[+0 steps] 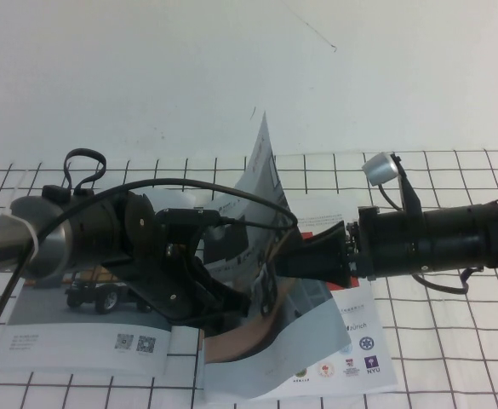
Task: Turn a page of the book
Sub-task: Open the closed book
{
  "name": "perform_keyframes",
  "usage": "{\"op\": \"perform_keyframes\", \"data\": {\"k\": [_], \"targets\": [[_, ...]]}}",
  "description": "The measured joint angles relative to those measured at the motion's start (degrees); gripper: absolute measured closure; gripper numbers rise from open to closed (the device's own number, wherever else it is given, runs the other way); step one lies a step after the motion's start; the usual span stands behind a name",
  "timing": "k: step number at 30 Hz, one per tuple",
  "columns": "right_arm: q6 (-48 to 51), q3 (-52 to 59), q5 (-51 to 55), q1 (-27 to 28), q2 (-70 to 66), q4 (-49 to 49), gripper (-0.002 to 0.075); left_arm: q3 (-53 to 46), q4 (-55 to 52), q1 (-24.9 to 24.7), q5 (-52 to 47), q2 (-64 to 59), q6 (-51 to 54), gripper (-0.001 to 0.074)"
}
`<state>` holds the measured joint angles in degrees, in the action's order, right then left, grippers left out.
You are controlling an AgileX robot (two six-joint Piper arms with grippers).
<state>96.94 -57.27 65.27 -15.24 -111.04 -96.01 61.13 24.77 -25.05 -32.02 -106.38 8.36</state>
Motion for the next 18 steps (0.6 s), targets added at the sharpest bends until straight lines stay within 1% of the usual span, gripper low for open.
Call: {"op": "perform_keyframes", "data": {"k": [2,8,10,18], "targets": [[-0.53,-0.42,-0.91,0.00,0.00,1.07,0.0402,0.00,0.00,0.00,0.00,0.00,0.00,0.0738],[-4.21,-0.48,-10.86,-0.27,0.00,6.80,0.0501,0.00,0.00,0.00,0.00,0.00,0.26,0.0738],[-4.89,-0.48,-12.61,-0.27,0.00,7.46,0.0529,0.00,0.00,0.00,0.00,0.00,0.38,0.0738],[-5.52,-0.48,-10.05,-0.27,0.00,5.78,0.0679,0.00,-0.90,0.00,-0.10,0.88,1.07,0.0738]]}}
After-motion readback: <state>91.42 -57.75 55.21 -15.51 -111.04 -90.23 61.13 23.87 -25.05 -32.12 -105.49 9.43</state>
